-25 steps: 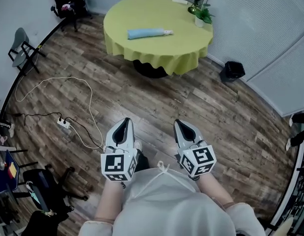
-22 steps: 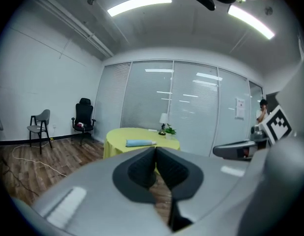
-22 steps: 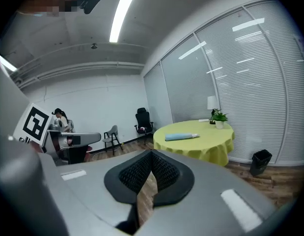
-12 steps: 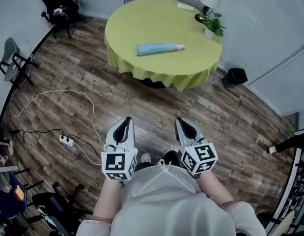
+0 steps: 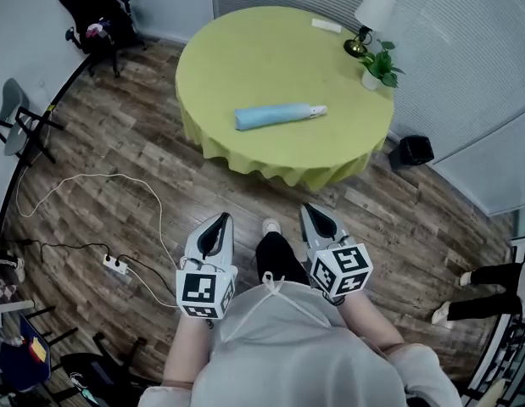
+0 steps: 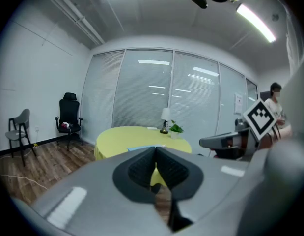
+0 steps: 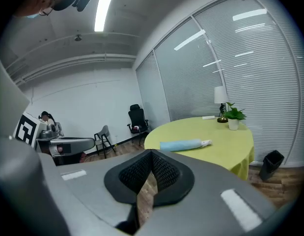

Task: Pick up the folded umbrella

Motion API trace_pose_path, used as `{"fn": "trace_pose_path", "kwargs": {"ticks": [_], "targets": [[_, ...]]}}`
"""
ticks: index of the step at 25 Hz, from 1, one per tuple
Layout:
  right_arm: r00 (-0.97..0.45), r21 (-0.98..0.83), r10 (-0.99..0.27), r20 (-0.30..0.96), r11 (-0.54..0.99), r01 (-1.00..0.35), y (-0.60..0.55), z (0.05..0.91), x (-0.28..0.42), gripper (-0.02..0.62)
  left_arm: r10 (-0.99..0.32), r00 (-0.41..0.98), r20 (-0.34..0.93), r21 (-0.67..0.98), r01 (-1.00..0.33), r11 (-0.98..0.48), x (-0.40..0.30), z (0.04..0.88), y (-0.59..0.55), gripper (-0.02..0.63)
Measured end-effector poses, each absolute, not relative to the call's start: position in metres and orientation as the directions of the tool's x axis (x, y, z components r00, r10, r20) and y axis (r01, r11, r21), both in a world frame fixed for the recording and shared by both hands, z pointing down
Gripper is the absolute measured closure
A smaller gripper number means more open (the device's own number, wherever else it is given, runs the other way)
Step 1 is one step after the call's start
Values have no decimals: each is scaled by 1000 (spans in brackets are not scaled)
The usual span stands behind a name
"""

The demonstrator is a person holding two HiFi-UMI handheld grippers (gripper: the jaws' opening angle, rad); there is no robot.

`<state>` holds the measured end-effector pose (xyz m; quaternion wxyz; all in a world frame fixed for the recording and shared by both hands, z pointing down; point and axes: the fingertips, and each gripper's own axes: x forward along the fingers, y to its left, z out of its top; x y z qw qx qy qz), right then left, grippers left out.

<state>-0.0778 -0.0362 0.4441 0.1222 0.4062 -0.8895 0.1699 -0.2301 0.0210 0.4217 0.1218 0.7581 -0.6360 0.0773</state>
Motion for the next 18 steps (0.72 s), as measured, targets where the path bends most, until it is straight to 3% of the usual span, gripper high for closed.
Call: {"fn": "trace_pose_path", "kwargs": {"ticks": [3,9,18], "targets": [[-657,-208,-668,349,629,-749,-101,443,-84,595,-949,168,267,44,-986,-162,-230,418,-39,600],[-678,-209,-650,344,651,-730,-229,441,-89,595,-949,193,249,110,-979,-170,-230,414,-162,600],[-681,-228,-630,374,649,-726,-356,461,-81,595,-924,184,334,49,-983,-178,-224,450,-305,600]]}}
